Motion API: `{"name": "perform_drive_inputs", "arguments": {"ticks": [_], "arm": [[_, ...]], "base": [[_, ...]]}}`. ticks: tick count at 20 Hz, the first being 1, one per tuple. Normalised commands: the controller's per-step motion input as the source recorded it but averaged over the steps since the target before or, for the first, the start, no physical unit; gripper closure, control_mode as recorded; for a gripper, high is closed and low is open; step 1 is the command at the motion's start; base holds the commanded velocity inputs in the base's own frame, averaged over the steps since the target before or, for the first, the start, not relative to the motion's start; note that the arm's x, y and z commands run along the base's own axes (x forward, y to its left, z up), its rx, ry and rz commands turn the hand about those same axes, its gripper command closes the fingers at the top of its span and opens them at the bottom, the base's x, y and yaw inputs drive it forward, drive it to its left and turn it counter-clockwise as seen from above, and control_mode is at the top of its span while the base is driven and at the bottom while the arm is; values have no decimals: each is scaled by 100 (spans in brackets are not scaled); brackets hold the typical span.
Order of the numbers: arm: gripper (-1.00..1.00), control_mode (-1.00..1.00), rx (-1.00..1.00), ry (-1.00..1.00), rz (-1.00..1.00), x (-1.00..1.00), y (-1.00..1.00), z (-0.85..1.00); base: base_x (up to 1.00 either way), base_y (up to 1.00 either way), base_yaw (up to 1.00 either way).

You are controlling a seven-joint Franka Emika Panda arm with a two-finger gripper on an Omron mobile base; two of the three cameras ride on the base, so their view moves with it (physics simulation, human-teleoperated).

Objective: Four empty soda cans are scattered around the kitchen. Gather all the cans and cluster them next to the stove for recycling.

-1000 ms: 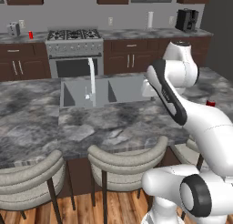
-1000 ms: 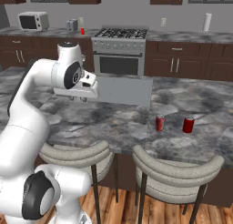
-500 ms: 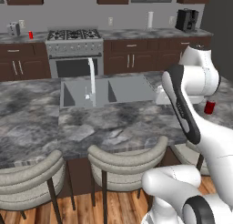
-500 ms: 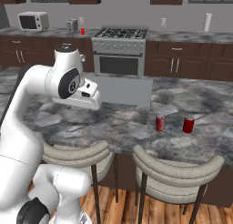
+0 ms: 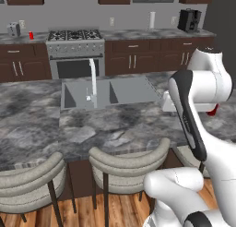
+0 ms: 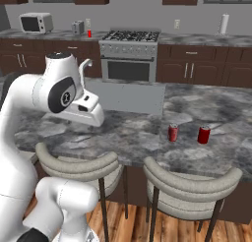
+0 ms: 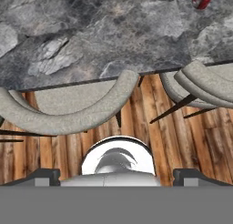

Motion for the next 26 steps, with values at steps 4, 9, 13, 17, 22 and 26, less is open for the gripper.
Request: {"name": "perform_drive_inputs", "arguments": {"ticks": [4,9,13,17,22,26], "arm": [[-100,-100,0,0,-4,-60,0,30],[-100,-100,0,1,0,-32,-1,19],[-100,-100,0,0,0,-3,0,0],[-100,-100,0,0,0,0,0,0],[-100,-100,0,0,0,0,0,0],[-100,-100,0,0,0,0,0,0]], "base": [[0,0,0],[0,0,0],[0,0,0],[0,0,0],[0,0,0],[0,0,0]]}}
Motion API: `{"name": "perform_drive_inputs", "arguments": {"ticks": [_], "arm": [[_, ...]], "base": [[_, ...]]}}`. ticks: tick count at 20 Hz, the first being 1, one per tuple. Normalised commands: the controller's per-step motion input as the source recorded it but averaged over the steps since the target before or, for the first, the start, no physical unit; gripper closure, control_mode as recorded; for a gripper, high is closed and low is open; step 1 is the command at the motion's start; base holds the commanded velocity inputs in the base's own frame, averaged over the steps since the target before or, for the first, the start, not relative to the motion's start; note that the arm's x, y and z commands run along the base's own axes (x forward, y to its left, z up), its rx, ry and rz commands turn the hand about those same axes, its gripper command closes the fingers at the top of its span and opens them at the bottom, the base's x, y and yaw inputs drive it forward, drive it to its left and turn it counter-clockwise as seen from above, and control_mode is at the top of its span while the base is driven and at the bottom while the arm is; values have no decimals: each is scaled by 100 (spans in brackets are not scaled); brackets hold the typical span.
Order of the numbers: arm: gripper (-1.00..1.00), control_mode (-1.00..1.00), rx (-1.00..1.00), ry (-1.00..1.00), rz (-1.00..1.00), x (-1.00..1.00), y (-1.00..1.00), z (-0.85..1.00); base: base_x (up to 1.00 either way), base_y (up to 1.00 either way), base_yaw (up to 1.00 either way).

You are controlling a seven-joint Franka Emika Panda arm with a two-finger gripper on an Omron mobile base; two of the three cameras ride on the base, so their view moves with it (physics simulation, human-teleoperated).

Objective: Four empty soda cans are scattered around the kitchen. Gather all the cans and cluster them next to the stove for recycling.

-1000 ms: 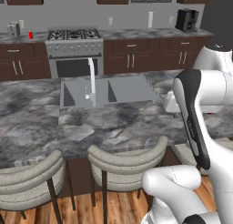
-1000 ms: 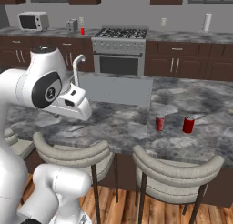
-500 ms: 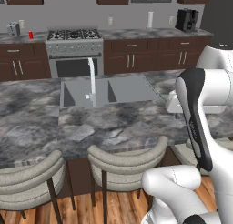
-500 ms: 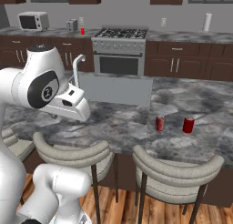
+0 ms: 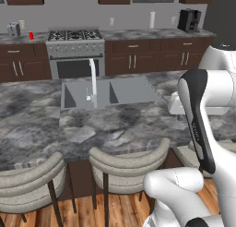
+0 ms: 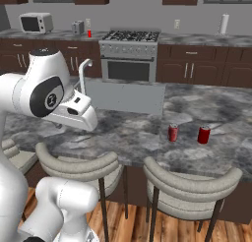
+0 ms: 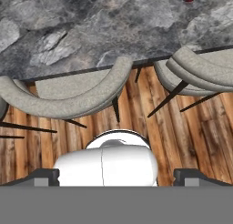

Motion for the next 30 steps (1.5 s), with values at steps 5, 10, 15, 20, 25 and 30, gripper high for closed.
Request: {"name": "perform_drive_inputs", "arguments": {"ticks": [5,10,15,20,25,30], "arm": [[-100,100,0,0,0,0,0,0],[-100,100,0,0,0,0,0,0],[-100,100,0,0,0,0,0,0],[-100,100,0,0,0,0,0,0],[-100,100,0,0,0,0,0,0],[-100,100,0,0,0,0,0,0]], "base": [[0,0,0],[-12,-82,15],[-9,-100,21],[3,-100,19],[60,-89,8],[100,-34,0]]}}
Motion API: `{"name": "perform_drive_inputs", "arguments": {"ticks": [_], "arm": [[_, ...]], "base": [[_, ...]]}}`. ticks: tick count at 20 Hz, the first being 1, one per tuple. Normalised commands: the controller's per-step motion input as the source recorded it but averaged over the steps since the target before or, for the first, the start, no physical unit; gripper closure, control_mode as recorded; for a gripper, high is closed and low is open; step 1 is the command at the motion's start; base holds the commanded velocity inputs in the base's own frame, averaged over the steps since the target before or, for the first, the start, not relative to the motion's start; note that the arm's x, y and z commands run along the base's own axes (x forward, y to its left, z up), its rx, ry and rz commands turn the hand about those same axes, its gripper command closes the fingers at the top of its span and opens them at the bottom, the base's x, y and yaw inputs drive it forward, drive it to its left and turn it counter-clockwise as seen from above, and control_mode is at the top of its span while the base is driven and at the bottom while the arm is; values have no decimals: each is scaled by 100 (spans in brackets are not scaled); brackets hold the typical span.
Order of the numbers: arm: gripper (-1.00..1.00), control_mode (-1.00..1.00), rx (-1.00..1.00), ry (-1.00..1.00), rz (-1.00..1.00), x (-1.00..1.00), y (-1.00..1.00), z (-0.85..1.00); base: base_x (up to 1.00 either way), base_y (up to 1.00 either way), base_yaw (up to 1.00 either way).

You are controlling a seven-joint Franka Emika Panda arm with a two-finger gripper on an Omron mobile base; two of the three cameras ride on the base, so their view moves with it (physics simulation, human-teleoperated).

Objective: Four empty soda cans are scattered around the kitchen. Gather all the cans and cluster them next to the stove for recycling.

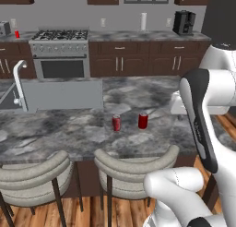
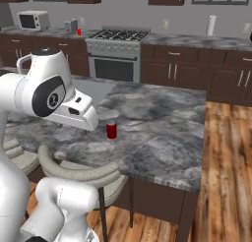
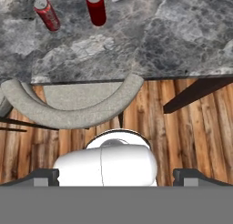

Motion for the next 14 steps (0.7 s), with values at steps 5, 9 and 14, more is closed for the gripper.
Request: {"name": "perform_drive_inputs", "arguments": {"ticks": [5,9,14], "arm": [[-100,100,0,0,0,0,0,0],[-100,100,0,0,0,0,0,0],[-100,100,0,0,0,0,0,0]], "base": [[73,-14,2],[0,0,0],[0,0,0]]}}
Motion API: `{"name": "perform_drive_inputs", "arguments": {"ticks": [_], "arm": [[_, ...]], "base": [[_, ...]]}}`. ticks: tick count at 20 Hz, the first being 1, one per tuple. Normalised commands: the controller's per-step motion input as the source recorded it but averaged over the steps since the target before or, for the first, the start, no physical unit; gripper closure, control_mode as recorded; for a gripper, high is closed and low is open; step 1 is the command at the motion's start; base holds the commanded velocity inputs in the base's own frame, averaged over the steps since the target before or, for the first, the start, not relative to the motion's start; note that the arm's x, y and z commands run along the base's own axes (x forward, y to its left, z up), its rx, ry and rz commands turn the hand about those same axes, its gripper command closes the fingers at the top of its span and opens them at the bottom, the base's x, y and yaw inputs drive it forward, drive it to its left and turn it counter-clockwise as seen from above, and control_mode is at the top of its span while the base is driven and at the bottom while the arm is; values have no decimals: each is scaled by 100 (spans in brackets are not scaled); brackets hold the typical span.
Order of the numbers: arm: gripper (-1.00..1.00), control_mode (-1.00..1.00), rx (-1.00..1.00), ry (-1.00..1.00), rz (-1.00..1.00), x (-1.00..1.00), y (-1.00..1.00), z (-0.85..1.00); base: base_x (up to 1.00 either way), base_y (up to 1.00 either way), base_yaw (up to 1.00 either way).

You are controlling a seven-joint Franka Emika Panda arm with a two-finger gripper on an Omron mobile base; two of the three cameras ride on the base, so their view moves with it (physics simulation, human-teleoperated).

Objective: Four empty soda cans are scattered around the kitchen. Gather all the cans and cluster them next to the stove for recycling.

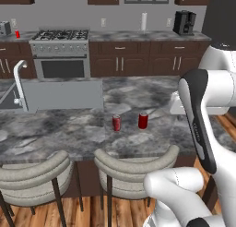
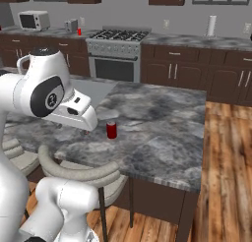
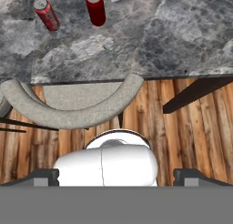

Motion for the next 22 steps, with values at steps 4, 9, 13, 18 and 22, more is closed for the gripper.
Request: {"name": "perform_drive_inputs", "arguments": {"ticks": [4,9,13,18,22], "arm": [[-100,-100,-1,6,-3,27,5,0],[-100,-100,-1,17,-11,100,10,0],[-100,-100,0,0,0,85,-2,-6],[-100,-100,-1,-5,0,63,3,-44],[-100,-100,1,1,0,73,-5,-45]], "base": [[0,0,0],[0,0,0],[0,0,0],[0,0,0],[0,0,0]]}}
